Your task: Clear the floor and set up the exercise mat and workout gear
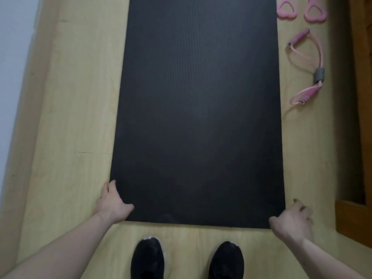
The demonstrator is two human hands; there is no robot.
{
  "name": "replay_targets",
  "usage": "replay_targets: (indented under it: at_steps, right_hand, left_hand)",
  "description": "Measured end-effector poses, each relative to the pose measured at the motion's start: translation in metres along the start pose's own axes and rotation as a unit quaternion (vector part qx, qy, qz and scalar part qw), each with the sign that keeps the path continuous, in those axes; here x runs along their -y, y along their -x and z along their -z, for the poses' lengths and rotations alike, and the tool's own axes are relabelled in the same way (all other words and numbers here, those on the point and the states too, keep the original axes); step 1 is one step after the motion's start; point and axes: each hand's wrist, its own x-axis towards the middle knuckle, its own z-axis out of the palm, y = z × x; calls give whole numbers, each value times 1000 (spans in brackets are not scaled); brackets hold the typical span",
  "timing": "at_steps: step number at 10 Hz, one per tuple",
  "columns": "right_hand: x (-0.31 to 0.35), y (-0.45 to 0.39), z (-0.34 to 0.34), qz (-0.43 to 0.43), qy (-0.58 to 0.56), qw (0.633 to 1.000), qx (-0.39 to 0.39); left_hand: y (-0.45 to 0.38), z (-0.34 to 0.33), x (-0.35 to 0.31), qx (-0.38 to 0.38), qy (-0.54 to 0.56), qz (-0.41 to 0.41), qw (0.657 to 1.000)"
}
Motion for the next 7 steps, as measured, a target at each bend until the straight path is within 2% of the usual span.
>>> replay_targets:
  at_steps: [1, 2, 3, 4, 5, 7]
  right_hand:
    - [23, 20, -7, 190, 49, 980, -18]
    - [52, 35, -26, 264, 92, 959, 47]
    - [72, 38, -33, 209, 103, 959, 163]
    - [84, 43, -3, 181, 98, 955, 212]
    - [81, 74, 35, 217, 73, 960, 161]
    - [65, 186, 128, 259, 8, 956, 140]
  left_hand:
    - [14, -5, -8, -95, -95, -120, 984]
    - [19, -14, -23, -53, -154, -199, 967]
    - [21, -13, -41, 61, -157, -156, 973]
    - [34, 7, -53, 84, -181, -143, 970]
    - [65, 39, -54, 47, -169, -165, 971]
    - [173, 134, -50, 29, -111, -203, 972]
